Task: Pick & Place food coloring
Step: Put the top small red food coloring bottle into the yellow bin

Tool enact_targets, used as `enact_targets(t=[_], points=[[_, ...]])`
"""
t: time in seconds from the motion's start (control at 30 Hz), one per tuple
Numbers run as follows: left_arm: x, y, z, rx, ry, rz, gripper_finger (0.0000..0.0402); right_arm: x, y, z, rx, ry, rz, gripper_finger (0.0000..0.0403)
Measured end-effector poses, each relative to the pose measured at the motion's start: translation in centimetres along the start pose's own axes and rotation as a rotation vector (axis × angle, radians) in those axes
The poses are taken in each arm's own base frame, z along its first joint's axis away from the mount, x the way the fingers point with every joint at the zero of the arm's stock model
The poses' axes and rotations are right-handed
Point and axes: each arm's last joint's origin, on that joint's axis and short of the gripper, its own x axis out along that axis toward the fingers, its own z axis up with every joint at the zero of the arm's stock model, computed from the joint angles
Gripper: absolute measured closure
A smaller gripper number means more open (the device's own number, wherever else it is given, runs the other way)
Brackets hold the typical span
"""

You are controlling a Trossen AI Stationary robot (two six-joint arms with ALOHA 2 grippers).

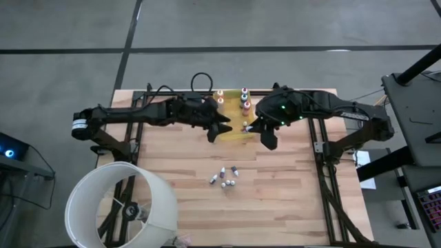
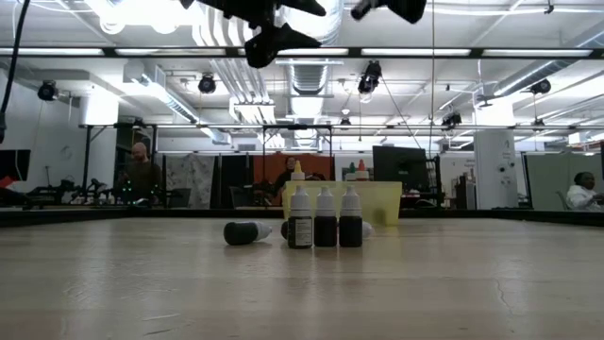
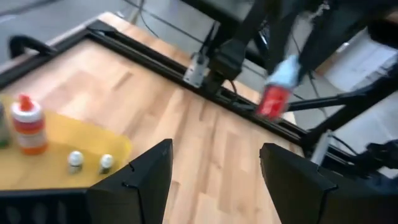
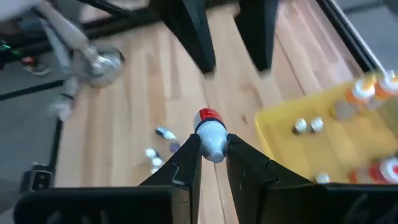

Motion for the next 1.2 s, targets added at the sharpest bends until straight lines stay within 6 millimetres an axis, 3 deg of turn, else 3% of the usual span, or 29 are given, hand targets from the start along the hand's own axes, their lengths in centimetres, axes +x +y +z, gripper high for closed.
enact_targets(t=[0.3,0.73,1.0,1.2], points=[[-1.9,0.1,0.5,0.057,-0.029,0.123,0.0188,3.9,-4.0,0.3,0.083,0.136,-0.061,0.0349],[-2.1,0.5,0.1,0.063,0.0,0.195,0.0188,10.5,-11.0,-0.8,0.182,0.346,-0.161,0.0349],[-3.0,0.8,0.0,0.077,0.032,0.24,0.0188,13.3,-12.8,-1.8,0.202,0.438,-0.18,0.0349],[-3.1,0.9,0.0,0.086,0.032,0.261,0.0188,14.6,-13.2,-1.6,0.097,0.498,-0.151,0.0349]])
